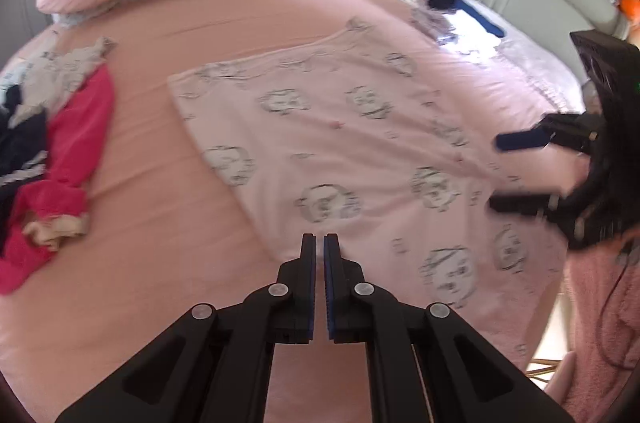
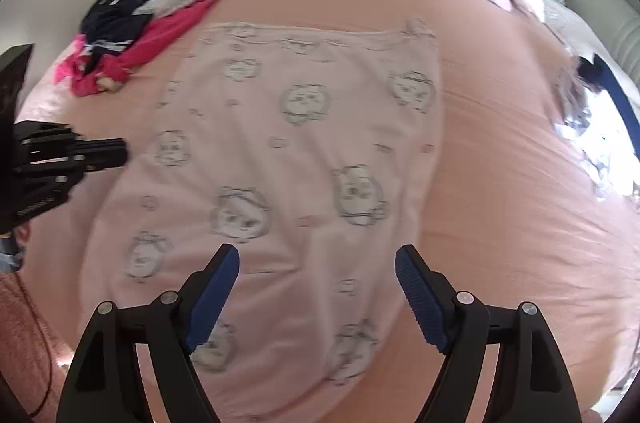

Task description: Fold clothes

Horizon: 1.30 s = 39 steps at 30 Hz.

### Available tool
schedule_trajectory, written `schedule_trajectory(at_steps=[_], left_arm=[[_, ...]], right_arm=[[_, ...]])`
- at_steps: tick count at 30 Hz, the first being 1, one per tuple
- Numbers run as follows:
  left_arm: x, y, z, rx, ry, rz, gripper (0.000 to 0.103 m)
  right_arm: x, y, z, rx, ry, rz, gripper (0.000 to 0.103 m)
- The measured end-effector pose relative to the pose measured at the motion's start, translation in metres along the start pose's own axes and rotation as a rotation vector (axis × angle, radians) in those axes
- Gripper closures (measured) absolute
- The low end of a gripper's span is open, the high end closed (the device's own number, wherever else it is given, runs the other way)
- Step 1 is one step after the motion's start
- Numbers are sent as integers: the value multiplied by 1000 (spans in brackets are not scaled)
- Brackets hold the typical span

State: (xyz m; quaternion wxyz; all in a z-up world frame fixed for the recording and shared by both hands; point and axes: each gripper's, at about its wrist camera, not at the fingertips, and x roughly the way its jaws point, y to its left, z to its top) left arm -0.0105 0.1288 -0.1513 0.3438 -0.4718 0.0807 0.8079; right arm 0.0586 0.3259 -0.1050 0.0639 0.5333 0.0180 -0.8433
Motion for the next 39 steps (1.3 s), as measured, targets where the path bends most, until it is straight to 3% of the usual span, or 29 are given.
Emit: schedule_trajectory(at_steps=[4, 6, 8, 11, 13, 15, 17, 21, 23, 25, 29, 35, 39], left_arm=[[21, -8, -5, 93, 120, 92, 98], [13, 3, -5, 56, 131, 123, 98], [3, 17, -8, 19, 127, 215, 98], [-12, 25, -11, -45, 82, 160, 98], [-15, 7, -11, -14, 45, 101, 98], [-17, -11, -11, 18, 19, 53, 98], [-12, -28, -12, 58, 34, 48, 98], [5, -37, -20, 72, 98, 49, 98], [2, -30, -19, 54, 79, 44, 97], [-2, -23, -17, 36, 60, 39, 98], [-10, -10, -15, 0, 23, 29, 98], [-8, -5, -11, 1, 7, 50, 97], [15, -1, -6, -28, 43, 9, 98]], right_arm=[[17, 68, -6, -149, 32, 76, 23], [34, 87, -16, -197, 90, 61, 23], [26, 87, -30, -212, 81, 53, 23], [10, 80, -46, -223, 101, 97, 23], [3, 75, -42, -200, 129, 133, 24], [-4, 73, -31, -158, 88, 146, 24], [-8, 76, -19, -133, 41, 153, 24], [18, 87, -1, -139, 58, 121, 24], [36, 77, 4, -146, 115, 117, 23], [31, 77, -2, -176, 111, 105, 23], [16, 79, -6, -212, 141, 183, 23], [18, 45, 35, -69, 53, 115, 23], [49, 54, 62, -149, 50, 61, 23]])
